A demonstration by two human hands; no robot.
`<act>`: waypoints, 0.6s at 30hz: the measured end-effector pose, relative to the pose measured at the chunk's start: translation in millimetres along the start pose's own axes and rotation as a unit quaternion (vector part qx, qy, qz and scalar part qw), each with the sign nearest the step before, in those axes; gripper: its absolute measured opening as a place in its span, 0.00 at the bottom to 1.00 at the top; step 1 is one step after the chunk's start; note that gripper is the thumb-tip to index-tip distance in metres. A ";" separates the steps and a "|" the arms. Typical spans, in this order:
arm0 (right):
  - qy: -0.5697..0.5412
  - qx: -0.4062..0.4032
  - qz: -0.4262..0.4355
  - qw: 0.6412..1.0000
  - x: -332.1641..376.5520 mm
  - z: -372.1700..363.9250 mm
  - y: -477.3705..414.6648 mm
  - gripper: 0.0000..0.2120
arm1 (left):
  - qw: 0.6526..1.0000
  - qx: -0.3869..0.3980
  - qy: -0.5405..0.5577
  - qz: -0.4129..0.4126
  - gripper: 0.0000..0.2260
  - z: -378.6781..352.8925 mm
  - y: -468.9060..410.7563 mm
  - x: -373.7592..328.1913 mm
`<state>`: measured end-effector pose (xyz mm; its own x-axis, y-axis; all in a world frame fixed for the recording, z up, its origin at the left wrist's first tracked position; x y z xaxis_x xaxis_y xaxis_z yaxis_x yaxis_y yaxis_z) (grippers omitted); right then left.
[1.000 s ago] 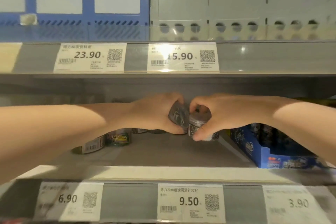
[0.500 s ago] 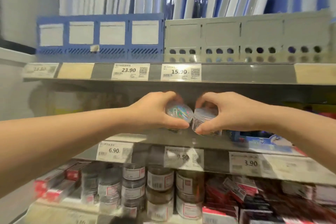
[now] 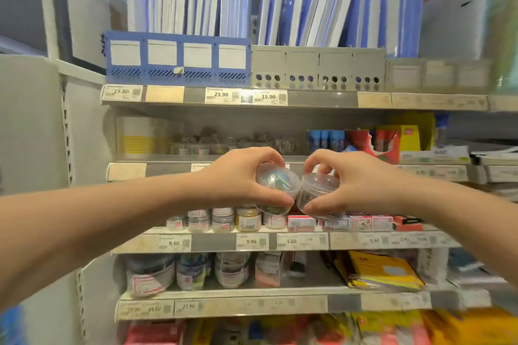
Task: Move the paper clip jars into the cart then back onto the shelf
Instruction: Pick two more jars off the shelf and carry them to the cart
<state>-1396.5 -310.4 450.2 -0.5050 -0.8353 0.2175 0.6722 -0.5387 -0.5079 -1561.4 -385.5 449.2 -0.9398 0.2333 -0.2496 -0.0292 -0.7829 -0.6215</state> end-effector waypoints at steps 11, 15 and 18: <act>0.028 -0.012 -0.087 0.996 34.2 89.5 180.4 0.22 | 0.991 0.057 0.095 -0.072 0.21 2.3 77.0 -152.5; 0.043 -0.025 -0.126 0.991 23.7 131.4 259.8 0.22 | 0.983 0.078 0.127 -0.109 0.20 -20.3 92.4 -227.4; 0.078 -0.031 -0.157 0.984 13.3 167.6 327.1 0.22 | 0.975 0.102 0.149 -0.131 0.20 -45.3 104.1 -294.3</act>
<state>-1092.5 -516.2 426.7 -0.7632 -0.5986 0.2432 0.4379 -0.7559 -0.4866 -1272.4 -509.5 424.4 -0.7505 0.5750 -0.3258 -0.3509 -0.7645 -0.5408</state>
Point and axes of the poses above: each hand's wrist, its own y-axis away from the middle knuckle, its own z-axis out of the back of the hand, x = y × z, the point moved 3 cm from there along -y, towards the middle knuckle, and after that the axes turned 10 degrees about -x, right-handed, at the moved point
